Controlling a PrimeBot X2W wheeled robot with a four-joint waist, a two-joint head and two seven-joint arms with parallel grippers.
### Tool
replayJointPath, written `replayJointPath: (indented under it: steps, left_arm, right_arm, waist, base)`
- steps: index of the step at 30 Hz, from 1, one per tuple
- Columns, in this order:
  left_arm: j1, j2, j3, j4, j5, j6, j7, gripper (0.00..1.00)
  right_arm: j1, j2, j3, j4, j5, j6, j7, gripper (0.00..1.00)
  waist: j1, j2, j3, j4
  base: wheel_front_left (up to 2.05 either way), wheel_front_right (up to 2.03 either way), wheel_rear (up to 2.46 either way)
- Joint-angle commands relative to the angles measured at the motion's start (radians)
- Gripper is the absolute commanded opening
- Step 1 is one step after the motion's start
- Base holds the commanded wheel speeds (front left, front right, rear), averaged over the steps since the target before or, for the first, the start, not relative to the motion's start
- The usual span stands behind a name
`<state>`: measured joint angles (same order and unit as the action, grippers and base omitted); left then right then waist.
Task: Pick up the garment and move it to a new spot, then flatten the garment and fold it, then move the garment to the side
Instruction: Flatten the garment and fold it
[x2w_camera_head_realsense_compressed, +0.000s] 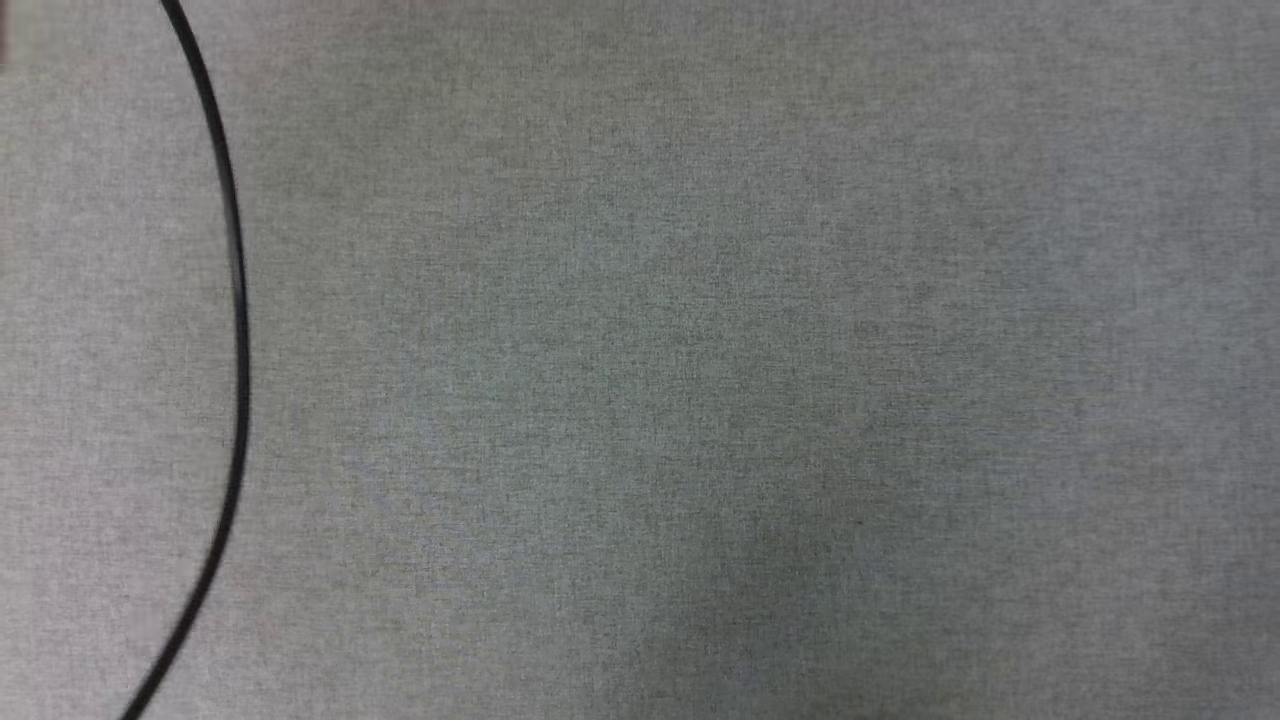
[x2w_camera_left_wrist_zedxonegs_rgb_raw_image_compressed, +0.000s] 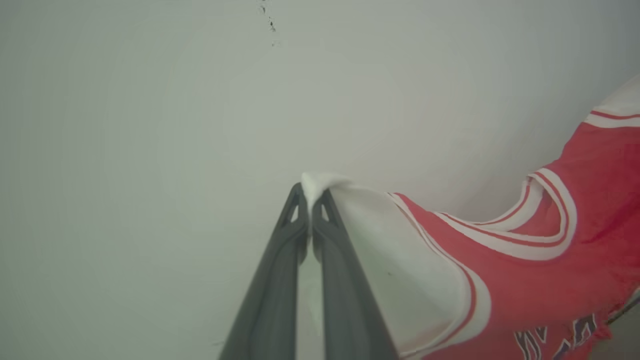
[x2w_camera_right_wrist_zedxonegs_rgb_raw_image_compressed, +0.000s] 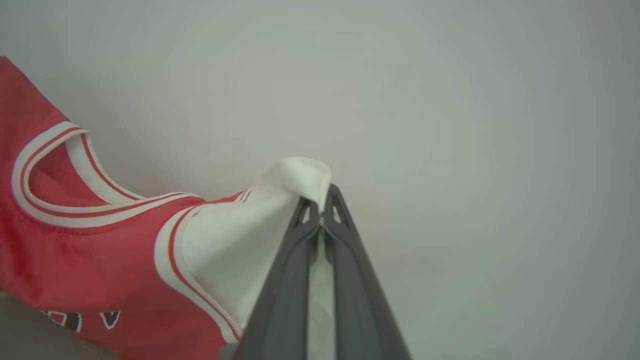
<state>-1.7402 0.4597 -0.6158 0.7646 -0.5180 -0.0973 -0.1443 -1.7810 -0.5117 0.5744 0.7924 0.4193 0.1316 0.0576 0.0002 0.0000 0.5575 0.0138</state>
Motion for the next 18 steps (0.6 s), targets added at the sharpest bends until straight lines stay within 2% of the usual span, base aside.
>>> replayJointPath:
  steps: [1,5,11,12,18]
  left_arm:
    - [0.063,-0.001,-0.003,0.004,-0.014,-0.004,-0.027,0.00]
    - [0.172,0.016,-0.007,-0.009,-0.028,-0.003,-0.067,0.00]
    - [0.400,0.040,0.003,-0.063,-0.062,0.030,-0.104,0.00]
    - [0.400,0.040,0.003,-0.063,-0.062,0.030,-0.104,0.00]
    - [0.676,0.074,0.002,-0.190,-0.088,0.093,-0.115,0.00]
  right_arm:
    - [0.047,0.007,0.018,0.012,0.026,-0.002,-0.031,0.00]
    - [0.146,0.007,0.051,0.021,0.084,-0.002,-0.078,0.00]
    - [0.353,0.009,0.100,0.006,0.170,-0.002,-0.149,0.00]
    - [0.353,0.009,0.100,0.006,0.170,-0.002,-0.149,0.00]
    - [0.577,-0.015,0.142,-0.043,0.241,-0.002,-0.197,0.00]
  waist:
    - [-0.0002,0.0000,-0.013,-0.005]
    - [-0.0002,0.0000,-0.044,-0.008]
    - [-0.0002,0.0000,-0.116,-0.015]
    - [-0.0002,0.0000,-0.116,-0.015]
    - [-0.0002,0.0000,-0.199,-0.011]
  base:
    - [0.00,0.00,0.00]
    - [0.00,0.00,0.00]
    - [0.00,0.00,0.00]
    - [0.00,0.00,0.00]
    - [0.00,0.00,0.00]
